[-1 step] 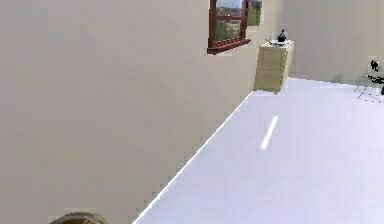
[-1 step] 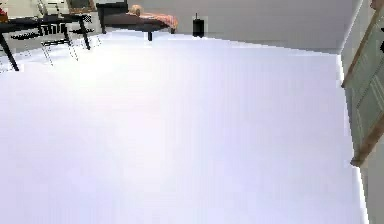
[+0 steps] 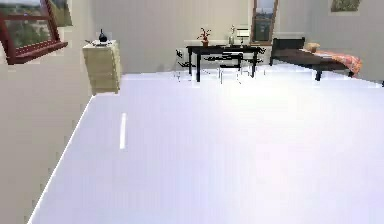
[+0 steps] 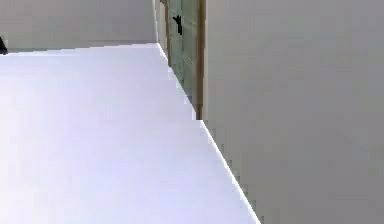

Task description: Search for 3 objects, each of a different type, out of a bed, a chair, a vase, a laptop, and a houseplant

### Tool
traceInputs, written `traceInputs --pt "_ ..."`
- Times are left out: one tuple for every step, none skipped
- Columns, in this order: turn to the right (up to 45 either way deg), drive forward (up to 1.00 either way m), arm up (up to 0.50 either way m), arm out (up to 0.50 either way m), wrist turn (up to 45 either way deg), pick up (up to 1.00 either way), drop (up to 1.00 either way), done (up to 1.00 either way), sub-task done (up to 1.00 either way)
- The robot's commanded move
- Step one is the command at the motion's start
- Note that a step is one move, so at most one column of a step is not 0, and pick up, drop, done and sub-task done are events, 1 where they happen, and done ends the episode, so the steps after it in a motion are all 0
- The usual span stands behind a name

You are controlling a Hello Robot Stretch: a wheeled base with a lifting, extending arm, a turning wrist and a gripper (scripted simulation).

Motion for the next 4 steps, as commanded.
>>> traceInputs --pt "45.0 0.00 0.00 0.00 0.0 0.00 0.00 0.00 0.00" --pt "27.0 0.00 0.00 0.00 0.0 0.00 0.00 0.00 0.00" --pt "0.0 0.05 0.00 0.00 0.0 0.00 0.00 0.00 0.00" --pt "-45.0 0.00 0.00 0.00 0.0 0.00 0.00 0.00 0.00"
